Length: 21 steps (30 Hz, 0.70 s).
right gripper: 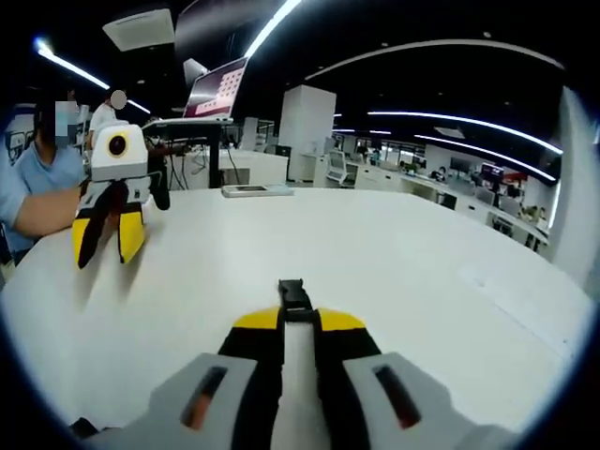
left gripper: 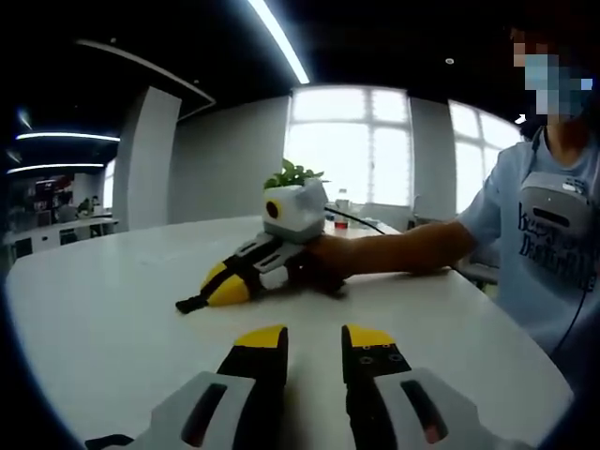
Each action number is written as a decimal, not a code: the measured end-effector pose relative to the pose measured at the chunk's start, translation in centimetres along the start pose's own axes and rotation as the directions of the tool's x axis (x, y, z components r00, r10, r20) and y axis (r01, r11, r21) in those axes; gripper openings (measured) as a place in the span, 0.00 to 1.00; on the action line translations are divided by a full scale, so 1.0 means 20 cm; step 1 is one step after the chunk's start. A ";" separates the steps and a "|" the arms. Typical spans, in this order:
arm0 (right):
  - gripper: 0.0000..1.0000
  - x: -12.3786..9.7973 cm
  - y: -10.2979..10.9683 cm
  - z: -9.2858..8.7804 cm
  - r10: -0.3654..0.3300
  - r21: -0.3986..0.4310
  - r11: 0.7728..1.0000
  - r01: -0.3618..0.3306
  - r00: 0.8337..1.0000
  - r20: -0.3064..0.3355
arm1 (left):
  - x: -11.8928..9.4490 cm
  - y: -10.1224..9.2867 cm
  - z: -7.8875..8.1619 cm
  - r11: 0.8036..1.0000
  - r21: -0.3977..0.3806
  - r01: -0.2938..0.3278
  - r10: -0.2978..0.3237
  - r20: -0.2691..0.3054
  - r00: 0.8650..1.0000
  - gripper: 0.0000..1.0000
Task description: Snap the two parts of the plastic buckle together until the buckle closes and remains connected.
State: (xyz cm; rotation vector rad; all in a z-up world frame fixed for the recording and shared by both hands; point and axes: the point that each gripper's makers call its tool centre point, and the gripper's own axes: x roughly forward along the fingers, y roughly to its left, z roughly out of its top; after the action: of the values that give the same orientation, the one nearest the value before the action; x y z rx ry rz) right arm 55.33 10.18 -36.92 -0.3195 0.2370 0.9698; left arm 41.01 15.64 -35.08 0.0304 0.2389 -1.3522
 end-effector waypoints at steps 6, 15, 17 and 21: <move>0.12 0.00 -0.01 0.01 0.008 -0.049 0.999 -0.007 1.000 0.010 | 0.01 0.00 0.00 1.000 -0.001 -0.002 0.002 0.001 1.000 0.22; 0.23 -0.06 -0.03 0.07 -0.044 0.055 0.998 0.039 0.996 0.076 | -0.02 0.04 0.07 1.000 -0.006 -0.030 0.030 0.070 0.997 0.22; 0.29 -0.11 0.00 0.10 -0.039 0.056 0.998 0.032 0.991 0.128 | -0.05 0.07 0.13 0.998 -0.036 -0.049 0.054 0.134 0.990 0.22; 0.35 -0.17 0.01 0.11 -0.025 0.053 0.998 0.018 0.990 0.139 | -0.09 0.07 0.18 0.997 -0.065 -0.033 0.045 0.201 0.978 0.23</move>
State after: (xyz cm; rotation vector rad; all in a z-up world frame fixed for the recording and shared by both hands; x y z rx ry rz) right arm 53.47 8.43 -33.81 -0.2052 0.1302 0.9588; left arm 42.50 16.98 -31.30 -0.1530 0.1067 -1.2980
